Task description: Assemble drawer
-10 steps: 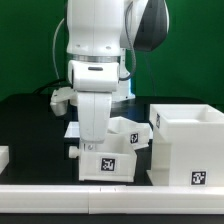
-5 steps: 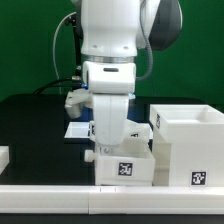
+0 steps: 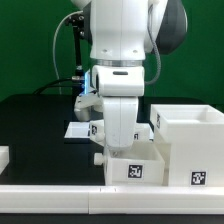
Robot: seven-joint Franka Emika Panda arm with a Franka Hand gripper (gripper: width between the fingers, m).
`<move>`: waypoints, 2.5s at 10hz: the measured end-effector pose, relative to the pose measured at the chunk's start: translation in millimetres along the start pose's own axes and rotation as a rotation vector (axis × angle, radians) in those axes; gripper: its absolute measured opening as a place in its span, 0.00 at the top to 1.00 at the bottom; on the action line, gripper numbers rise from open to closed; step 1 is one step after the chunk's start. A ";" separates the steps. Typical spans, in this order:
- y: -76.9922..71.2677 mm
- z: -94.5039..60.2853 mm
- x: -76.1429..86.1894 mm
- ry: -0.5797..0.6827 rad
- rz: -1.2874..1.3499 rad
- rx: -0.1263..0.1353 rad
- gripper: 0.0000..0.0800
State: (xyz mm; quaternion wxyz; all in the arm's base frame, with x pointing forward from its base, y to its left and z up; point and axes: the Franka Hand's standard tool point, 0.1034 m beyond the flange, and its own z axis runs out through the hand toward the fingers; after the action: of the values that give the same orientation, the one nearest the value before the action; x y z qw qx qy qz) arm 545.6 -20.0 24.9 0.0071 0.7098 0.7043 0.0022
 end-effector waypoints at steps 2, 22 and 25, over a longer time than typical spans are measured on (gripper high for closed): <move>7.9 -1.5 5.6 0.002 0.019 -0.011 0.95; 20.4 -34.1 14.6 -0.002 0.025 0.025 0.22; 20.0 -29.5 -48.1 0.091 0.001 0.042 0.20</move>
Offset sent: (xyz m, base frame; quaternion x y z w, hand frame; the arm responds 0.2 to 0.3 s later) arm 0.0145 0.0124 -0.0038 -0.0106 0.0036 0.0001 0.9999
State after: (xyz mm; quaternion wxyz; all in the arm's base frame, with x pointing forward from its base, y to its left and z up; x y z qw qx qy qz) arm 564.8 -68.0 55.1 -0.0398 0.7095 0.7033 0.0200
